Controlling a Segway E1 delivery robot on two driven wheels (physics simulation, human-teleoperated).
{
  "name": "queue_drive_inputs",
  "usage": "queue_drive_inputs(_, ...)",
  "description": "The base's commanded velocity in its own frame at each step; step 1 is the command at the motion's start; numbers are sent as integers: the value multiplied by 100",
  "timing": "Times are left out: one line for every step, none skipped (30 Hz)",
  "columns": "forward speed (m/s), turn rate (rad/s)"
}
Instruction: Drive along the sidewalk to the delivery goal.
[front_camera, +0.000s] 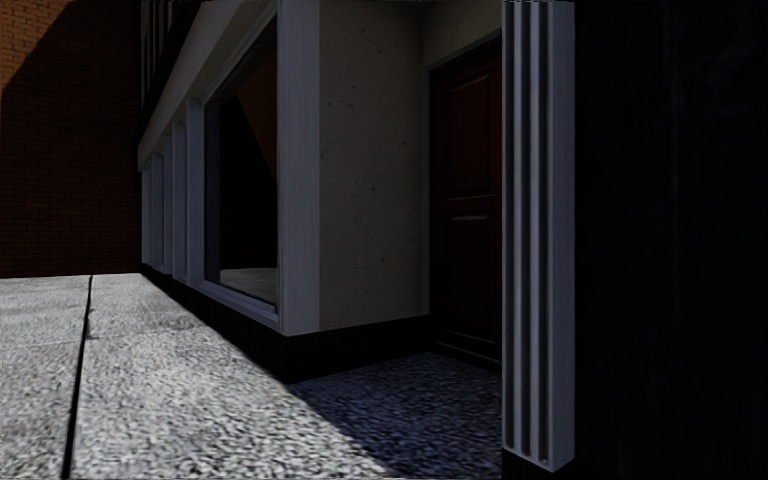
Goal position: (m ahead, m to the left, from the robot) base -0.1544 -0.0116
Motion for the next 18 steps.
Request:
queue_drive_inputs(0, 0)
queue_drive_inputs(0, 0)
queue_drive_inputs(0, 0)
queue_drive_inputs(0, 0)
queue_drive_inputs(0, 50)
queue_drive_inputs(0, 64)
queue_drive_inputs(0, 77)
queue_drive_inputs(0, 88)
queue_drive_inputs(0, 92)
queue_drive_inputs(0, 92)
queue_drive_inputs(0, 95)
queue_drive_inputs(0, 102)
queue_drive_inputs(0, 107)
queue_drive_inputs(0, 113)
queue_drive_inputs(0, 116)
queue_drive_inputs(0, 116)
queue_drive_inputs(0, 116)
queue_drive_inputs(0, 117)
